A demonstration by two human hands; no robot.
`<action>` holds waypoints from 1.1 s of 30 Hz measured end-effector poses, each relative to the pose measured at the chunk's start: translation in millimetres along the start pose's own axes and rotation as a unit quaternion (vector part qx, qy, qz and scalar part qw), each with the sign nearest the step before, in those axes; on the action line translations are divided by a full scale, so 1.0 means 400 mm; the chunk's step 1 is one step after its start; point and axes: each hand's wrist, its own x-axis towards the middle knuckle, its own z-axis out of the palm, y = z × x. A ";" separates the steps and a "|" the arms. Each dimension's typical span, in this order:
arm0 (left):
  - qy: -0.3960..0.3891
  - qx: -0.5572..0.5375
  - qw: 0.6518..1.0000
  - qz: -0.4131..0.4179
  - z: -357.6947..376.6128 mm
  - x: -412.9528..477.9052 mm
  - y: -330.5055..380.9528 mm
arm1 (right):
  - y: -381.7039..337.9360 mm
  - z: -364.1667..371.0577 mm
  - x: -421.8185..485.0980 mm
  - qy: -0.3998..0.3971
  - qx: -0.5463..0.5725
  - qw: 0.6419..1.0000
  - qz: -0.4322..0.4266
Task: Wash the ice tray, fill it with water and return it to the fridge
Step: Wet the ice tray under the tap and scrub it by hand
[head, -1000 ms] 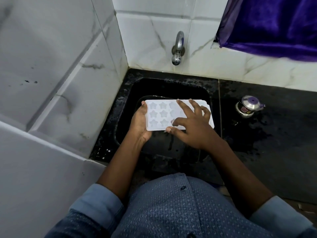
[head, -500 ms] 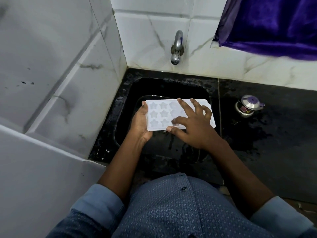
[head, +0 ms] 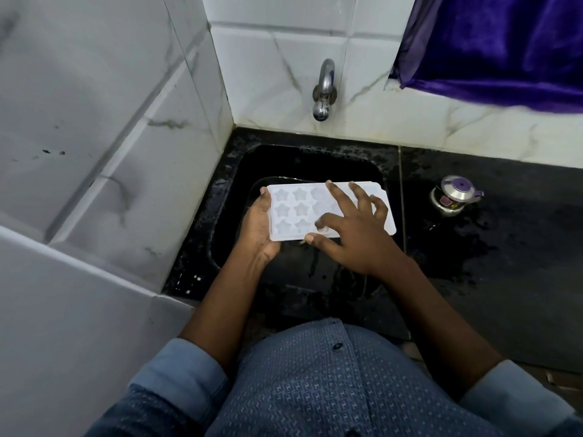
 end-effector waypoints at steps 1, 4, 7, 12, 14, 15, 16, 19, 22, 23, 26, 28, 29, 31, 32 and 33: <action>0.002 0.003 1.000 0.000 -0.001 0.000 -0.002 | 0.000 0.001 0.000 -0.003 0.000 1.000 0.001; 0.000 0.001 1.000 -0.005 -0.005 0.002 -0.005 | -0.001 0.002 -0.003 0.011 0.009 1.000 -0.008; -0.005 -0.004 1.000 -0.008 -0.005 0.004 -0.009 | -0.006 0.004 -0.003 0.041 0.013 0.999 -0.024; -0.013 -0.018 1.000 -0.010 0.005 0.001 -0.011 | -0.019 0.014 0.003 0.027 -0.002 0.998 -0.052; -0.012 -0.019 1.000 -0.011 0.008 0.002 -0.015 | -0.025 0.019 0.004 0.022 -0.010 0.998 -0.051; -0.008 -0.018 1.000 -0.011 0.009 0.003 -0.016 | -0.027 0.022 0.005 0.019 -0.014 0.998 -0.050; -0.005 -0.018 1.000 -0.011 0.011 0.000 -0.017 | -0.029 0.023 0.005 0.014 -0.018 0.999 -0.048; -0.005 -0.018 1.000 -0.019 0.014 -0.003 -0.020 | -0.034 0.023 0.006 -0.003 -0.024 0.999 -0.035; 0.001 -0.015 1.000 -0.019 0.014 -0.004 -0.021 | -0.043 0.020 0.008 -0.013 -0.028 0.999 -0.028; 0.001 -0.013 1.000 -0.019 0.015 -0.004 -0.020 | -0.046 0.020 0.008 -0.020 -0.029 0.999 -0.026; 0.002 -0.021 0.999 -0.025 0.015 -0.007 -0.017 | -0.048 0.021 0.009 -0.037 -0.026 0.999 -0.024; 0.002 -0.019 0.999 -0.031 0.017 -0.012 -0.018 | -0.048 0.023 0.011 -0.031 -0.020 0.999 -0.024; 0.003 -0.015 0.999 -0.033 0.018 -0.013 -0.019 | -0.048 0.024 0.012 -0.027 -0.019 0.999 -0.025; -0.001 -0.012 0.999 -0.031 0.016 -0.007 -0.023 | -0.048 0.028 0.014 -0.021 -0.023 0.999 -0.025; 0.001 -0.012 1.000 -0.027 0.014 -0.007 -0.023 | -0.048 0.029 0.014 -0.021 -0.026 0.999 -0.024; 0.006 -0.012 1.000 -0.023 0.013 -0.006 -0.021 | -0.047 0.031 0.012 -0.021 -0.030 0.999 -0.024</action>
